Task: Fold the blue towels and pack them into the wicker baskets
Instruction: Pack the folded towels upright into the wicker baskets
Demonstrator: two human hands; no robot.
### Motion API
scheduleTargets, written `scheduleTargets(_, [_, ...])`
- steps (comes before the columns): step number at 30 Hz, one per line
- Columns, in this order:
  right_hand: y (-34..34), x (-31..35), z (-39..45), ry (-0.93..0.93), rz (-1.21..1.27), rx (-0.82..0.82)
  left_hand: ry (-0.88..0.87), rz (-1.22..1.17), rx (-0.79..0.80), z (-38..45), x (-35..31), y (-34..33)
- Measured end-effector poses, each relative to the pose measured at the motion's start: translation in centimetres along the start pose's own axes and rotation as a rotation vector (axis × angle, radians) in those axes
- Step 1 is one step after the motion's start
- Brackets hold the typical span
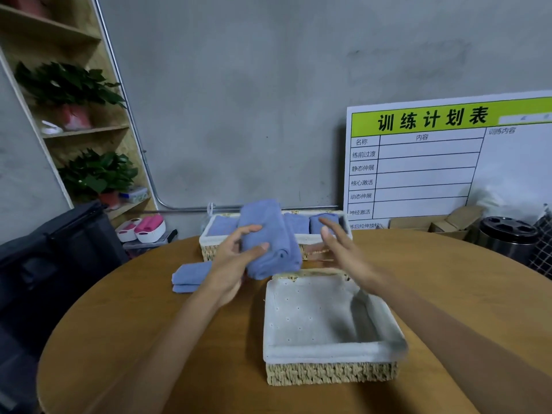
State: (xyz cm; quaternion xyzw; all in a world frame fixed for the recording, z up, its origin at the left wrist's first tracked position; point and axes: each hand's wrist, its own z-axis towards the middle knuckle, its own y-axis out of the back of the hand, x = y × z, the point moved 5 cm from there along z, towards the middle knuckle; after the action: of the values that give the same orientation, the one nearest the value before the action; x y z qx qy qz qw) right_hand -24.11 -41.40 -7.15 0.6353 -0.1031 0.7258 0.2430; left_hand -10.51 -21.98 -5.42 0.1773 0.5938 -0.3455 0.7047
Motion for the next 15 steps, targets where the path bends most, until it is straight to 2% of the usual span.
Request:
scheduleTargets(2, [-2.2, -0.7, -0.2, -0.125, 0.162, 0.16, 0.051, -0.008, 0.11, -1.3, 0.3, -2.2])
scheduleTargets(4, [-3.6, -1.1, -0.7, -0.169, 0.29, 0.246, 0.1, 0.025, 0.169, -2.7, 1.1, -3.2])
scheduleTargets(6, [-3.9, -1.4, -1.3, -0.198, 0.344, 0.172, 0.154, 0.091, 0.19, -4.0, 2.2, -3.4])
scheduleTargets(8, [-3.6, -2.0, -2.1, -0.191, 0.283, 0.068, 0.165, 0.212, 0.207, -5.0, 2.8, -3.3])
scheduleTargets(11, [-3.8, -3.5, -3.2, -0.182, 0.212, 0.068, 0.136, 0.459, 0.228, -5.8, 3.2, -2.9])
scheduleTargets(15, [-4.5, -4.4, -4.0, -0.186, 0.191, 0.072, -0.079, 0.918, 0.219, -5.5, 2.6, -2.4])
